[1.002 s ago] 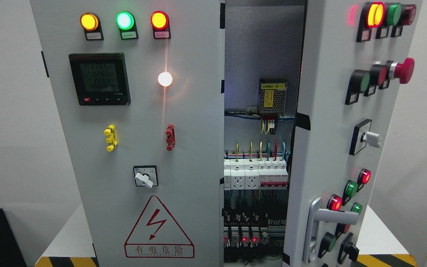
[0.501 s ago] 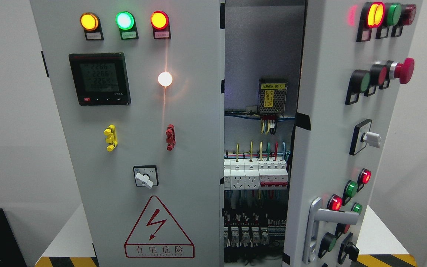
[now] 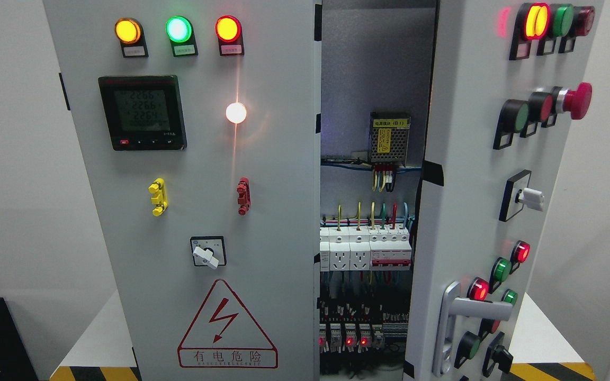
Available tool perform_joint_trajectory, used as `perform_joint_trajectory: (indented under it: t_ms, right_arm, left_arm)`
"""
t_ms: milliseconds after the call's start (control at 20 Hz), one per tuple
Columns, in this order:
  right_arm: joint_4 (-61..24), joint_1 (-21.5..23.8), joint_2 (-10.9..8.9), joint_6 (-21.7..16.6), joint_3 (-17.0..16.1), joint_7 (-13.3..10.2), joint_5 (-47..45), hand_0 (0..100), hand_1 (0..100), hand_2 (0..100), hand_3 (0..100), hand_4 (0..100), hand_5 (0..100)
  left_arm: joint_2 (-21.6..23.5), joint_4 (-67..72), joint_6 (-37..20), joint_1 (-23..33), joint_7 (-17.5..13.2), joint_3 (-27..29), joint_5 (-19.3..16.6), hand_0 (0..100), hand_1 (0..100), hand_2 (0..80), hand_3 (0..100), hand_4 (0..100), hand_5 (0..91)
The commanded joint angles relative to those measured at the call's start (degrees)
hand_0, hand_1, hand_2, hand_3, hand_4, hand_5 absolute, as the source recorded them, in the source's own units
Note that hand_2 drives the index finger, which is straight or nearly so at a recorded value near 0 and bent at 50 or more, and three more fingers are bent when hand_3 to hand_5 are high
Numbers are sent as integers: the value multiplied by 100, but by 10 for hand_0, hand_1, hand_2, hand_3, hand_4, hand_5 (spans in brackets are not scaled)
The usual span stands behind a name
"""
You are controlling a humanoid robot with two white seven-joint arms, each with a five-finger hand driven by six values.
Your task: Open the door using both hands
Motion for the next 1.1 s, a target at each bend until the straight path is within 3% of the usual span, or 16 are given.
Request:
perform_joint_trajectory:
  t_ms: [0,351,601,1052]
  right_arm:
    - [0,0,0,3,-26,1,105,190,0,0,0,0,0]
    - [0,0,0,3,-26,1,97,191,0,0,0,0,0]
    - [0,0,0,3,-26,1,105,191,0,0,0,0,0]
    - [0,0,0,3,-26,1,105,191,0,0,0,0,0]
  left_arm:
    - [296,-1838,-16,-143,1,-269,21,0,0,0,0,0,0]
    - [226,-2102,-33,-916,1,-313,47,0,0,0,0,0,0]
    - [243,-2172,-33,-1690,1,-831,845,0,0,0,0,0,0]
    - [261,-2427,-42,-2868,-8,-1139,1558,0,0,0,0,0,0]
